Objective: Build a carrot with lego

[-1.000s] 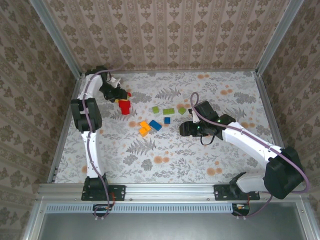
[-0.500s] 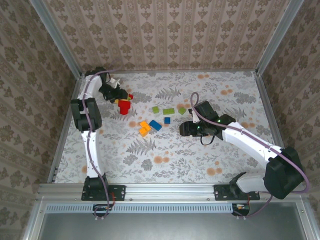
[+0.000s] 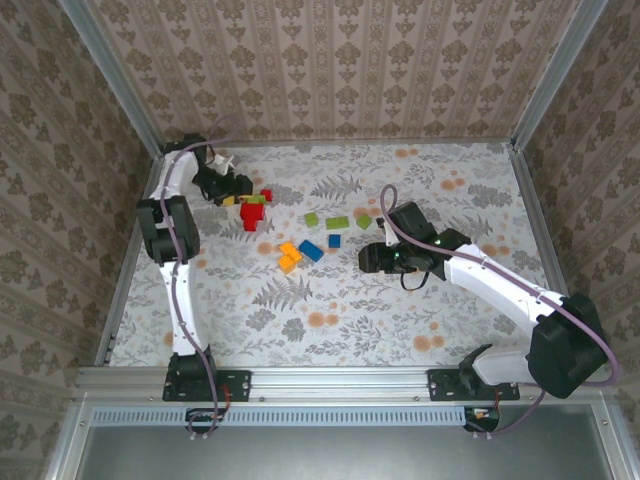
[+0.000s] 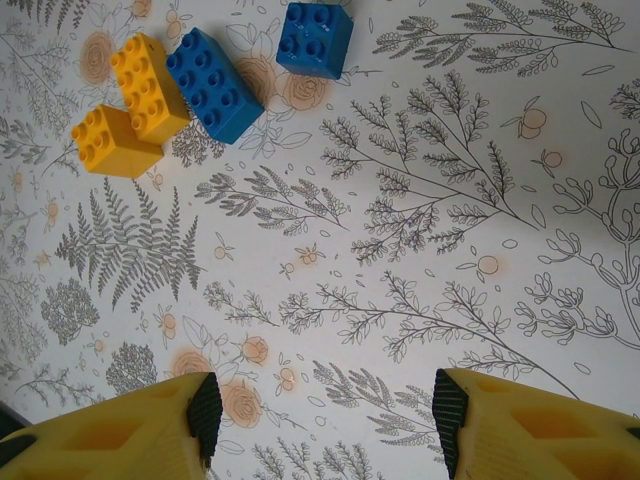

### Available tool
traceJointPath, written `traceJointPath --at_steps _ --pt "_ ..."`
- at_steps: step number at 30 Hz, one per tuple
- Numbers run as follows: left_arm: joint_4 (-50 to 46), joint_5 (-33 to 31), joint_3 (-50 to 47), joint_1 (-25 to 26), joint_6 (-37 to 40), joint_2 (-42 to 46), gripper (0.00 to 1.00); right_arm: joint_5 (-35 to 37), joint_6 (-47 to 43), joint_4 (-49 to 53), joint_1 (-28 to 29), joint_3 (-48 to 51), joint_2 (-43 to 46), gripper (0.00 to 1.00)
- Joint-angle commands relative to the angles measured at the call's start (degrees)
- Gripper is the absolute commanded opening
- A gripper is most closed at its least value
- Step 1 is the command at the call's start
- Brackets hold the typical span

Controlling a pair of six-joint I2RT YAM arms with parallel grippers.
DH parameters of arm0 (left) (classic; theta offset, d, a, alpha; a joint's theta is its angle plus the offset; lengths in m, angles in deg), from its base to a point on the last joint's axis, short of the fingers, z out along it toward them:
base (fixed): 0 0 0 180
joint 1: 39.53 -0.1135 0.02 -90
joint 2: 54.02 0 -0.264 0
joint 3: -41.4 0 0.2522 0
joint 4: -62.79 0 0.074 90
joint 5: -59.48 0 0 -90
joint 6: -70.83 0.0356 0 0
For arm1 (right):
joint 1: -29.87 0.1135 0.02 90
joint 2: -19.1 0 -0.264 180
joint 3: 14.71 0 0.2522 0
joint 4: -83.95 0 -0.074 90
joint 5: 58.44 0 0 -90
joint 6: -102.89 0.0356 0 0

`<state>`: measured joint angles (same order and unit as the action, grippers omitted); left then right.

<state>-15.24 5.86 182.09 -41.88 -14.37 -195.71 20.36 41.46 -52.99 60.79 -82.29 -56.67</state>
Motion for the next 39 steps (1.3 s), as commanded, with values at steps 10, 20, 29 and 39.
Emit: traceJointPath --at_steps 10,20,29,39 --pt "12.88 -4.90 -21.70 -0.01 -3.64 29.95 1.00 6.34 -7.50 4.39 8.70 -5.49 -7.12 0.62" --pt "45.03 -15.86 -65.49 -0.53 -25.15 78.19 1.00 13.65 -14.77 12.52 19.51 -27.07 -27.11 0.66" --pt "36.55 -23.55 -72.58 -0.71 -27.90 82.15 1.00 14.31 -17.33 15.53 20.68 -46.39 -44.19 0.70" --pt "35.13 -21.84 -72.81 -2.21 -26.16 79.98 1.00 13.56 -17.86 18.52 20.85 -58.57 -55.17 0.70"
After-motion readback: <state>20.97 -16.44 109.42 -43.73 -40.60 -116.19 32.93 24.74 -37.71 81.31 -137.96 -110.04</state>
